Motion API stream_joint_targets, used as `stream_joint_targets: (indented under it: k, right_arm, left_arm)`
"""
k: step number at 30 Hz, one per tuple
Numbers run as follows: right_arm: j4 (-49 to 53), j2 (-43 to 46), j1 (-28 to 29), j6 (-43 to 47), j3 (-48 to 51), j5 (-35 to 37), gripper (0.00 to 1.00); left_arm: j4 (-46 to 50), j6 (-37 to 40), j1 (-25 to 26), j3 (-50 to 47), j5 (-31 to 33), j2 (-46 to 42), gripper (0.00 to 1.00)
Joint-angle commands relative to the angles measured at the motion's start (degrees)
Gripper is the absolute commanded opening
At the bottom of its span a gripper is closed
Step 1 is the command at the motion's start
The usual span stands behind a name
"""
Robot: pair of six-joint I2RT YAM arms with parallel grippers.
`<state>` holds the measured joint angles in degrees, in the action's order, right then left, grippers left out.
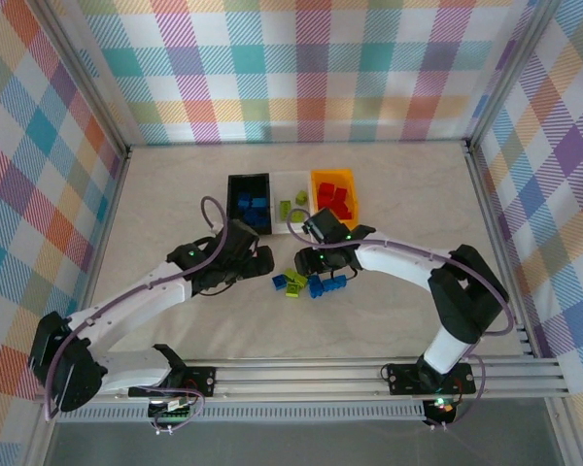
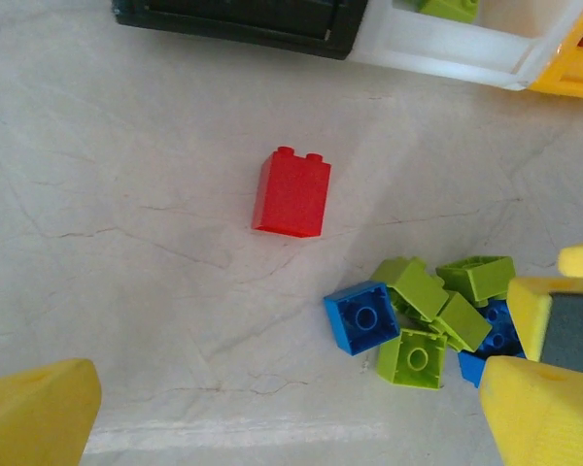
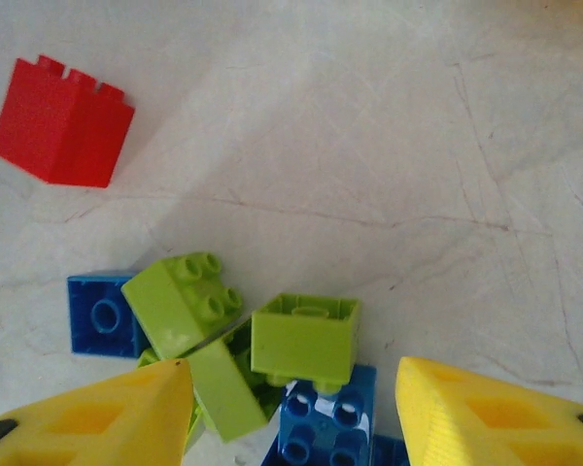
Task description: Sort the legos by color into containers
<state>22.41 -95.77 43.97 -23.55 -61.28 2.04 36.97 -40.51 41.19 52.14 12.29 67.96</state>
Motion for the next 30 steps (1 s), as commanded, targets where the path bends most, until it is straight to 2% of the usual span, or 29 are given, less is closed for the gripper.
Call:
stream_joint_targets:
  k: [1,12,21,25,28,30]
  right_arm:
    - [0.3,-1.7,0.6,-0.6,-1.3,1.9,0.58]
    - [-0.1,-5.6,1.8,-0.6,-2.5,1.2,0.59]
    - [0.9,-6.7,1.8,-0.8,-2.1,1.8,0.56]
    - [3.9,-7.4,1.9,-2.1,-3.1,6.5,0.49]
    - [4.1,-6.7,1.9,-2.9,-2.9,7.6,0.44]
    - [3.7,-6.6,1.9,-2.8,-3.0,6.6,0.45]
  left_arm:
    - [1.9,-1.8,0.0,-2.1,2.8,-2.8,1.0]
    - [2.3,-2.1,-0.1,-3.7,4.1,-3.4,1.0]
    - [2.0,-2.2,-0.1,-4.0,4.3,-2.1,1.0]
    - [2.4,-2.2,-0.1,-3.9,4.4,-2.0,1.0]
    - [2.7,-2.2,-0.2,-3.8,4.7,-2.3,1.0]
    - [2.9,-2.1,-0.2,-3.7,4.8,-2.3,1.0]
